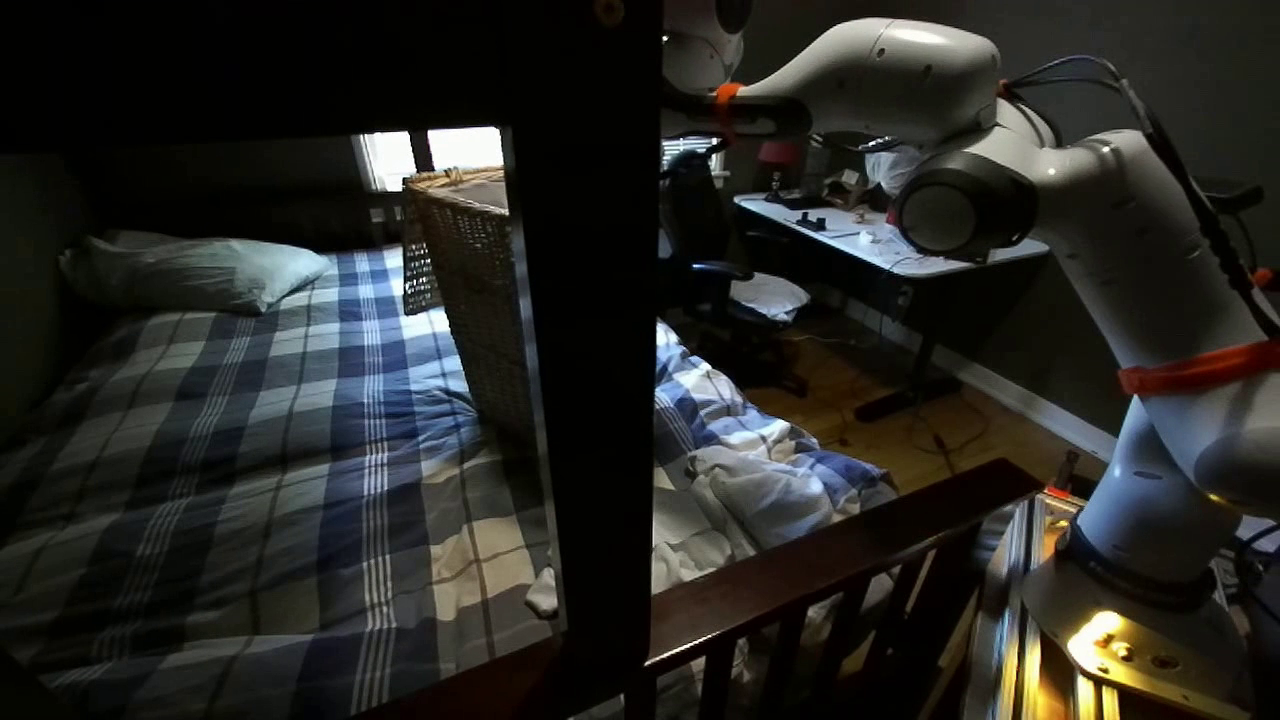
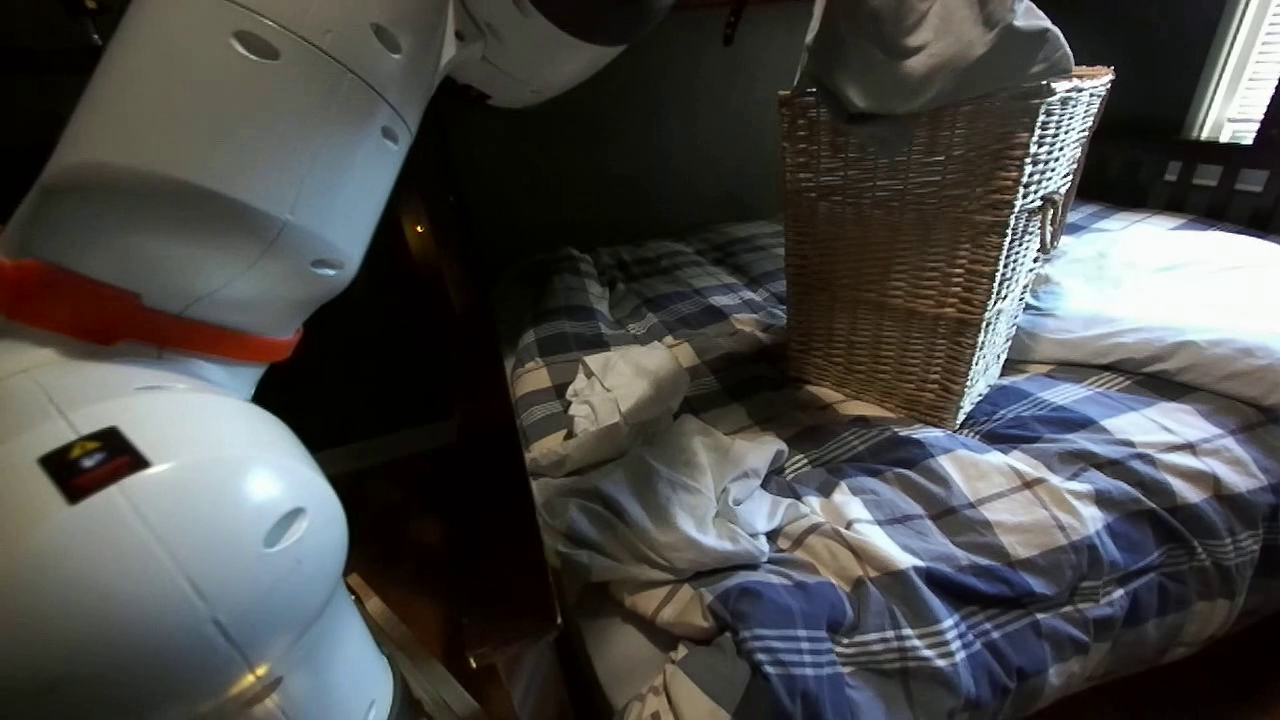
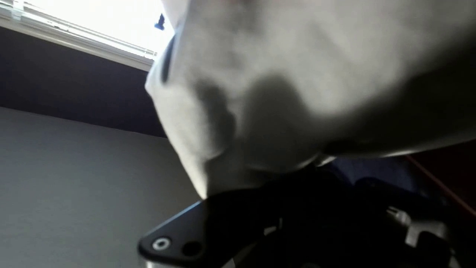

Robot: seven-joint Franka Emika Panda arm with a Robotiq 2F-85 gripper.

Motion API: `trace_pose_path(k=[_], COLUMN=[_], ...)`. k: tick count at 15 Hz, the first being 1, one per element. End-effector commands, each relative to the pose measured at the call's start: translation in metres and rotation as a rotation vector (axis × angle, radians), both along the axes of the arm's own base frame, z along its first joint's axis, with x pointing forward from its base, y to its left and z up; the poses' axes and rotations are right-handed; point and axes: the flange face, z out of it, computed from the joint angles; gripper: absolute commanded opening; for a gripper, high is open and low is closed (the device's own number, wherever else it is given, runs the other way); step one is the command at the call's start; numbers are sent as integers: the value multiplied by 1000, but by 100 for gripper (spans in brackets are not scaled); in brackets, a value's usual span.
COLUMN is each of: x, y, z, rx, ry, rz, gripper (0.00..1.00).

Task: Put the grey cloth in the basket

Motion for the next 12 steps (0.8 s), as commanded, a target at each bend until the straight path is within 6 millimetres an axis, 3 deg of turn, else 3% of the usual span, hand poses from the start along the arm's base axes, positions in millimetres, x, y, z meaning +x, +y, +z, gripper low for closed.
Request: trace_pose_path(k=[1, 4, 8, 12], x=[-1, -1, 17, 36], y=[1, 1, -4, -20], z=[1, 3, -25, -67], rx=[-1, -3, -16, -7], ry=[-3, -7, -35, -25], rz=[1, 1, -24, -64], gripper=[2, 1, 1, 1])
